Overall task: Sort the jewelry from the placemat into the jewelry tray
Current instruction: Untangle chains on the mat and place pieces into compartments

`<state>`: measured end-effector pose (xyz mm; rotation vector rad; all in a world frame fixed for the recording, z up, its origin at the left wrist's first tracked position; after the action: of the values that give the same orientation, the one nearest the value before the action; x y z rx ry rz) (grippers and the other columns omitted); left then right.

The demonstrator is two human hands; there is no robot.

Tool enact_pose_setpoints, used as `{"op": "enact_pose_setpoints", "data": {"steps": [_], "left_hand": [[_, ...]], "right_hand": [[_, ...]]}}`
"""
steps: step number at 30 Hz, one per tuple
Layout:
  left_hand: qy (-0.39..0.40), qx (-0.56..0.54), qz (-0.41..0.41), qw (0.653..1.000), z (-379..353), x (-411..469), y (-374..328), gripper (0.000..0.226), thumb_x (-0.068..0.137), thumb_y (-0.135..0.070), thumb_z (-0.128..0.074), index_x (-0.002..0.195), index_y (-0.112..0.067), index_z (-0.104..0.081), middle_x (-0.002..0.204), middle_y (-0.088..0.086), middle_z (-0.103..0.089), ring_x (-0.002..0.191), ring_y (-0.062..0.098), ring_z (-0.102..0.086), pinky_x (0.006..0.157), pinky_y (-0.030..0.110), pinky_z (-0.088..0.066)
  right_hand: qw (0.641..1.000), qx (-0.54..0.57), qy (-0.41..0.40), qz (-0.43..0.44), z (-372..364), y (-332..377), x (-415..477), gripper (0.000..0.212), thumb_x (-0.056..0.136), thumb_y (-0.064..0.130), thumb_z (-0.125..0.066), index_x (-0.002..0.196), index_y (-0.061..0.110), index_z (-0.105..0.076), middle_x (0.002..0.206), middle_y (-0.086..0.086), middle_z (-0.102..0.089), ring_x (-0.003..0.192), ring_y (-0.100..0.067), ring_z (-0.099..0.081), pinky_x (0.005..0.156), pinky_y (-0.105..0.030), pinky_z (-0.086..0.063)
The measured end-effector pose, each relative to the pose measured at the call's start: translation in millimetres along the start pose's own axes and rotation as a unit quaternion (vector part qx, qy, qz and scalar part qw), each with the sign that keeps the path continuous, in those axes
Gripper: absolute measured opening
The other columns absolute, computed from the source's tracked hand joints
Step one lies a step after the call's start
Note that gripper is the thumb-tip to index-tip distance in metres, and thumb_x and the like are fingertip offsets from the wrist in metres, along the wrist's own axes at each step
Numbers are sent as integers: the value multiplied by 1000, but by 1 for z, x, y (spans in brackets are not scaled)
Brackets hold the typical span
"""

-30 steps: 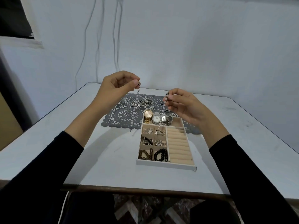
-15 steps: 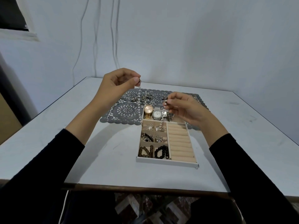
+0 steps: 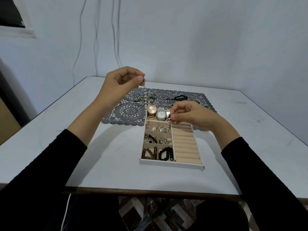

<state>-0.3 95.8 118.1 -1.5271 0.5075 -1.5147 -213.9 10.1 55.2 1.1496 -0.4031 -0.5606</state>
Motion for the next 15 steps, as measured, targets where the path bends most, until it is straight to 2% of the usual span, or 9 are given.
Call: {"op": "enact_pose_setpoints", "data": {"steps": [4, 11, 15], "left_hand": [[-1, 2, -9, 1000, 0, 2, -2, 9, 91, -11, -66, 96, -17, -69, 83, -6, -74, 88, 14, -70, 85, 26, -54], [-4, 2, -20, 1000, 6, 5, -5, 10, 91, -9, -65, 96, -18, -69, 81, -8, -74, 85, 13, -70, 80, 23, -52], [-6, 6, -21, 1000, 11, 4, -6, 11, 92, -9, -65, 97, -17, -69, 81, -8, -74, 85, 12, -70, 80, 22, -52]], "right_hand": [[999, -31, -13, 10, -5, 3, 4, 11, 84, 2, -66, 95, 1, -63, 86, -8, -69, 78, -15, -66, 74, -23, -53], [995, -84, -54, 18, -7, 5, 10, 10, 83, 1, -69, 93, 1, -66, 83, -5, -69, 75, -9, -64, 73, -18, -51], [990, -118, -70, 15, -5, 4, 9, 10, 82, 1, -70, 92, 0, -68, 84, -10, -69, 76, -13, -63, 77, -25, -53]]}}
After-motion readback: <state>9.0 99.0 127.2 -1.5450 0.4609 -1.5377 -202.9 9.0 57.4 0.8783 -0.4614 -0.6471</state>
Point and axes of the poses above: each hand's wrist, its own x-axis towards the middle knuckle, its own z-axis out of the back of the hand, y = z × x, the point moved 5 cm from there along x, towards the middle knuckle
